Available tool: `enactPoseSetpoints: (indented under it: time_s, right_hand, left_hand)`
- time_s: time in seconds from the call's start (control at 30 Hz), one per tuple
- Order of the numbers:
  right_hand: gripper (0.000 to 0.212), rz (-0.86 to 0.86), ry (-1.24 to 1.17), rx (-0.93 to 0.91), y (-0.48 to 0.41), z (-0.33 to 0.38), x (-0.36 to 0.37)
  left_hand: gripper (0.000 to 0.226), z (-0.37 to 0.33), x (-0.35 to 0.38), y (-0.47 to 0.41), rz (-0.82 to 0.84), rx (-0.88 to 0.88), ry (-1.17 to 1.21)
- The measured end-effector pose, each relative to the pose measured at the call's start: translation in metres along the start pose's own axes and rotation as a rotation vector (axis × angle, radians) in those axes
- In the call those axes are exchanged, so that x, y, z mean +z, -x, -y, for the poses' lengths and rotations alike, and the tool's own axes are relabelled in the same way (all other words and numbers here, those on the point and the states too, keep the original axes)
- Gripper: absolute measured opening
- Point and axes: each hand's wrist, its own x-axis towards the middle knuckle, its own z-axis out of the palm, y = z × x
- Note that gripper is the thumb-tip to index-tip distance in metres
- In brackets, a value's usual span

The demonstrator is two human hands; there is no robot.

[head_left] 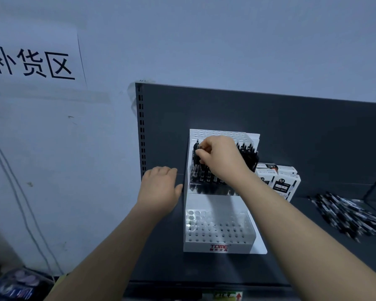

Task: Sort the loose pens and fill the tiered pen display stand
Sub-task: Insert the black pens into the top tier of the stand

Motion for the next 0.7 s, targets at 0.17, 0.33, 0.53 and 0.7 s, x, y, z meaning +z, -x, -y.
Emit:
enactPoseSetpoints:
  time_s: [0.17, 0.33, 0.53, 0.7]
  right_hand:
    - [0.022, 0.046, 0.239, -0.016, -0.004, 0.01, 0.006]
    - [0.025, 0.046, 0.404, -0.018, -0.008, 0.016, 0.001]
    - [0.028, 0.039, 0.277, 0.025, -0.006, 0.012, 0.005]
    - [0.053, 0.041, 0.406, 0.069, -0.007, 0.01, 0.004]
  left_hand:
    - [0.043, 0.002, 0.0, 0.002, 0.02, -0.005, -0.002]
    - [0.043, 0.004, -0.002, 0.001, 0.018, -0.011, 0.018]
    - [0.043, 0.006, -0.004, 0.001, 0.021, -0.011, 0.046]
    - [0.044, 0.007, -0.004, 0.001, 0.03, -0.008, 0.072]
